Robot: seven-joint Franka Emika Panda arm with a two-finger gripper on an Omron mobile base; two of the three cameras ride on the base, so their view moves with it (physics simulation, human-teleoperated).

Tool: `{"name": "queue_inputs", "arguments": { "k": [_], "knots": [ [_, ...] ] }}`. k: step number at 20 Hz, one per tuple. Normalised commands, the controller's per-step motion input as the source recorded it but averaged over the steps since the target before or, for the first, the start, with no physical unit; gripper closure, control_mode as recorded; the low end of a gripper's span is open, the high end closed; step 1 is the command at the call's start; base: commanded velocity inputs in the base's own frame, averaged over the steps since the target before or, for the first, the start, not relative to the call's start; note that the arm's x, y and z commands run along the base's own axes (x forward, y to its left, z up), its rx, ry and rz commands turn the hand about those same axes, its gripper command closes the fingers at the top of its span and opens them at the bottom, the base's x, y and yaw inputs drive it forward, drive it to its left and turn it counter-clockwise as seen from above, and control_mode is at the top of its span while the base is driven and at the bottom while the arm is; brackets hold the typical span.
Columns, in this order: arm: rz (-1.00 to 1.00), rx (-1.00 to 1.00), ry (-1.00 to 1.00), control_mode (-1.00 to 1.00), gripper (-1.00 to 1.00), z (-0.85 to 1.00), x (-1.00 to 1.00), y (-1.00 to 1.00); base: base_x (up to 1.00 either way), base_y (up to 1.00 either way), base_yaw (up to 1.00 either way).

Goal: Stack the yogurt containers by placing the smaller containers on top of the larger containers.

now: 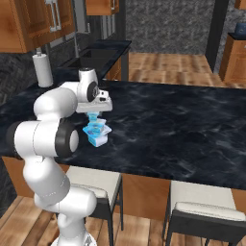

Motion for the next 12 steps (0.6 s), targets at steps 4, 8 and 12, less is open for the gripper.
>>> {"name": "queue_inputs", "arguments": {
  "k": [4,8,12],
  "knots": [
    [0.00,0.00,0.00,-1.00,1.00,-0.12,0.02,0.00,0.00,0.00,0.00],
    [0.00,0.00,0.00,-1.00,1.00,-0.08,0.03,0.00,0.00,0.00,0.00],
    [0.00,0.00,0.00,-1.00,1.00,-0.06,0.02,0.00,0.00,0.00,0.00]
  ]
}}
